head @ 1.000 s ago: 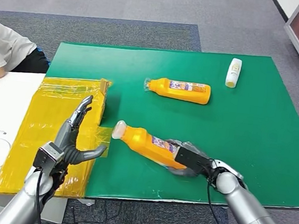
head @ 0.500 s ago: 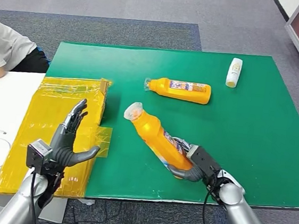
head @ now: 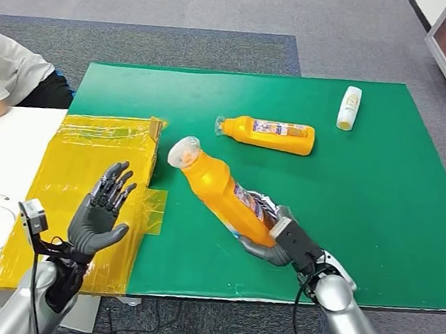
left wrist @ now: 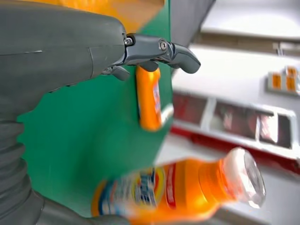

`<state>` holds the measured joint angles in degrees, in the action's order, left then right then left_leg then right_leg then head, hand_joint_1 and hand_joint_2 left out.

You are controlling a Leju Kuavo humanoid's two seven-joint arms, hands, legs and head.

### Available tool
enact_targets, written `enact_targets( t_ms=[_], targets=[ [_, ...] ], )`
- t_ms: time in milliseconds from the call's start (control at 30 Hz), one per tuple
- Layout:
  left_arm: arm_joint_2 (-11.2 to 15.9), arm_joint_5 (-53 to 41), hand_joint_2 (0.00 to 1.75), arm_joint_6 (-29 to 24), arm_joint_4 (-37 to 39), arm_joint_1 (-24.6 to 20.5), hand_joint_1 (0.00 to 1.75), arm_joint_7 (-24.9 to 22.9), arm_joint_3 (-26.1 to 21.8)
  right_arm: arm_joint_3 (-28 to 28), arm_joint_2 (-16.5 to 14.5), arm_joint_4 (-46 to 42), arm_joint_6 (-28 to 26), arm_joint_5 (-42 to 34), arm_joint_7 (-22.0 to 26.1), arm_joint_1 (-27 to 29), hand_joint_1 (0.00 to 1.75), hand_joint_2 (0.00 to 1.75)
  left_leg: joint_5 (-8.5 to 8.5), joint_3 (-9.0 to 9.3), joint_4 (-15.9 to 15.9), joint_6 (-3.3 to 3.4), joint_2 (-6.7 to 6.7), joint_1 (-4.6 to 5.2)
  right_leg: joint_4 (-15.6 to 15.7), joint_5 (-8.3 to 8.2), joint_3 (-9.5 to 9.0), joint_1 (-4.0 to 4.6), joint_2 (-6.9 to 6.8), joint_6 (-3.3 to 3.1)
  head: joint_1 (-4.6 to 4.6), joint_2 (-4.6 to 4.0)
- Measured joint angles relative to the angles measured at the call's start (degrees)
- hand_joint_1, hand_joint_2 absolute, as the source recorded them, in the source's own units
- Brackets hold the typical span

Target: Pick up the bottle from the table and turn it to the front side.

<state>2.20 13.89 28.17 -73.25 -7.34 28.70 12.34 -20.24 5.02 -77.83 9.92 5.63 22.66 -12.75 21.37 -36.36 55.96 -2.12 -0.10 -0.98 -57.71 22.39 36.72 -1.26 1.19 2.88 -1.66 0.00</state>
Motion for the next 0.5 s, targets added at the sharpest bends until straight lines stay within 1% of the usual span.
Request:
enact_targets(
  t_ms=[67,167,200,300,333,400,500],
  targets=[
    [0.0,1.6,1.75,2.3,0.2,0.0,0.0,-0.3,0.0,-0.3,-0.2,-0.6,-0.4,0.7,0.2,0.0,1.54,1.75,0.0,0.0,0.0,0.0,0.0,0.0,0.0,0.0,0.0,0.0,0.0,0.0,0.01,0.0],
    [0.0,1.9,1.75,2.9,0.3,0.0,0.0,-0.3,0.0,-0.4,-0.2,-0.7,-0.5,0.8,0.3,0.0,1.52,1.75,0.0,0.0,0.0,0.0,0.0,0.0,0.0,0.0,0.0,0.0,0.0,0.0,0.02,0.0],
    [0.1,2.4,1.75,4.3,0.6,-0.2,0.0,-0.3,0.0,-0.8,-0.4,-1.0,-0.7,1.3,0.5,0.0,1.5,1.75,0.0,0.0,0.0,0.0,0.0,0.0,0.0,0.0,0.0,0.0,0.0,0.0,0.02,0.0],
    [0.5,4.1,1.75,11.7,2.0,-1.4,0.0,-0.3,0.5,-3.0,-1.2,-2.0,-1.4,3.3,1.4,-0.2,1.45,1.75,0.0,-0.01,0.0,0.0,0.0,0.0,0.0,0.0,0.0,0.0,0.0,0.0,0.01,0.0],
    [0.7,4.3,1.75,13.1,2.3,-1.7,0.0,-0.2,0.8,-3.6,-1.4,-2.1,-1.5,3.7,1.4,-0.3,1.45,1.75,0.0,-0.01,0.0,0.0,0.0,0.0,0.0,0.0,0.0,0.0,0.0,0.0,0.01,0.0],
    [1.1,4.1,1.75,14.5,2.5,-2.2,0.0,0.1,1.4,-4.4,-1.8,-2.1,-1.6,4.3,1.5,-0.5,1.45,1.75,-0.01,-0.01,0.0,-0.01,0.0,0.0,0.0,0.0,0.0,0.0,0.0,0.0,0.01,0.0],
    [1.6,3.4,1.75,15.1,2.7,-2.9,0.0,0.3,2.4,-5.8,-2.3,-2.1,-1.8,5.2,1.5,-1.0,1.48,1.75,-0.01,-0.01,0.0,-0.01,0.0,0.0,0.0,0.0,0.0,0.01,0.0,0.0,0.0,0.0]
  ],
)
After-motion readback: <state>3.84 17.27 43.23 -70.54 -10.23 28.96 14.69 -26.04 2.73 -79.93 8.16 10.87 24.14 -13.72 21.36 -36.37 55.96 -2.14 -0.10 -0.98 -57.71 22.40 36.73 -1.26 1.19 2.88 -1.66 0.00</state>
